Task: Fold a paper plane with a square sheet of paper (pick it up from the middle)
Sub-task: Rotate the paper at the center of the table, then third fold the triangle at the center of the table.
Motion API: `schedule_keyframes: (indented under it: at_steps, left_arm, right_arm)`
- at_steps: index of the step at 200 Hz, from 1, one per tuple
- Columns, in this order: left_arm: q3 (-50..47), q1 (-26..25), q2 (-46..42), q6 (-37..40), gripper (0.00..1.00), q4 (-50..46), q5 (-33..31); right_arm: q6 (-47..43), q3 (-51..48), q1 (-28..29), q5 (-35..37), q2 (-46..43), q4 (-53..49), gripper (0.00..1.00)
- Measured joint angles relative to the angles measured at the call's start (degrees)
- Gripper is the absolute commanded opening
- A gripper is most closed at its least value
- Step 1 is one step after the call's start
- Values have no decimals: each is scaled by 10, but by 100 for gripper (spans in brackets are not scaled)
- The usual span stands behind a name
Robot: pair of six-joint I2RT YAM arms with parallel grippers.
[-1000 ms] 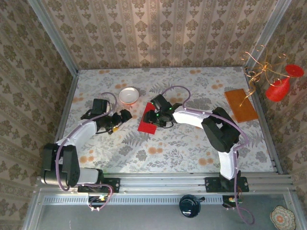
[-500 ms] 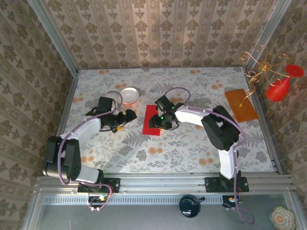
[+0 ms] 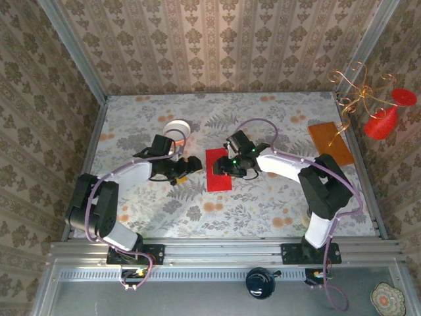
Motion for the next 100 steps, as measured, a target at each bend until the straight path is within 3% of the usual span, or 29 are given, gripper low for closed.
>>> schedule_keyframes:
  at_steps: [34,100]
  left_arm:
    - [10,-43,24,-18,74,11,2]
    - [12,-55,56,-46,44,25,2]
  right_arm:
    - [39,0,-17,-1,33,17,50]
    - [60,0,-19,-1,56,22,37]
